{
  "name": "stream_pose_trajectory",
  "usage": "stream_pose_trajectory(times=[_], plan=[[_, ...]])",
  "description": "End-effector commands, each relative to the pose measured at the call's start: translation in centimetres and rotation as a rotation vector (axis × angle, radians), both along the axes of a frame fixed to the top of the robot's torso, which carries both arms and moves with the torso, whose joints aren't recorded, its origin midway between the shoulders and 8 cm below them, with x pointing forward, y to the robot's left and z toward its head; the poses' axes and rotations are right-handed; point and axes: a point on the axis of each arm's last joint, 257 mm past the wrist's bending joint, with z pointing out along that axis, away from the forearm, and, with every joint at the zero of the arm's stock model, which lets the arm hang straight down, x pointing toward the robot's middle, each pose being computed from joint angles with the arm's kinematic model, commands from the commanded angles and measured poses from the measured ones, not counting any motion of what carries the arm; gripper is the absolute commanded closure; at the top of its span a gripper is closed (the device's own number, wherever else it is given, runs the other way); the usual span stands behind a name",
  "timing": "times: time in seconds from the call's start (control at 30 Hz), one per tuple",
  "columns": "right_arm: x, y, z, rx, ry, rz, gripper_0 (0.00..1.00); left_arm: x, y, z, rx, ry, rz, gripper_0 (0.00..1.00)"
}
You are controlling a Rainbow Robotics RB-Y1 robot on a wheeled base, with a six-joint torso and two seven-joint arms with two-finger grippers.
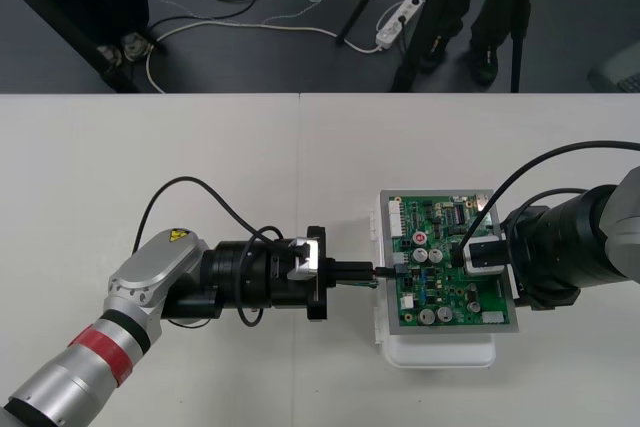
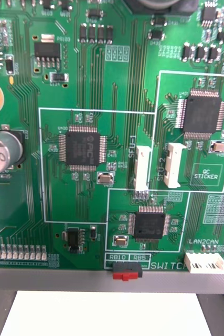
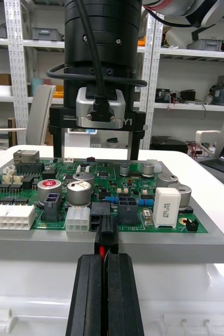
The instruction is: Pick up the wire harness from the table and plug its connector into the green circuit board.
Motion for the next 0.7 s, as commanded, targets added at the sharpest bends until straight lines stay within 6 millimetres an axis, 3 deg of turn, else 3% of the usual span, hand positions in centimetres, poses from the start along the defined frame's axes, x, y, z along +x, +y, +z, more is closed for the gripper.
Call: stream_pose_trajectory(times=[0.03, 0.7], plan=[[-0.31, 2.60, 1.08, 0.034, -0.010, 0.063, 0.00, 0.22, -3.09, 2.47, -0.050, -0.114, -0.009, 1.00], [-0.47, 2.78, 1.07, 0.051, 0.001, 0.036, 0.00, -0.15, -3.63, 2.68, -0.062, -0.111, -0.017, 1.00]])
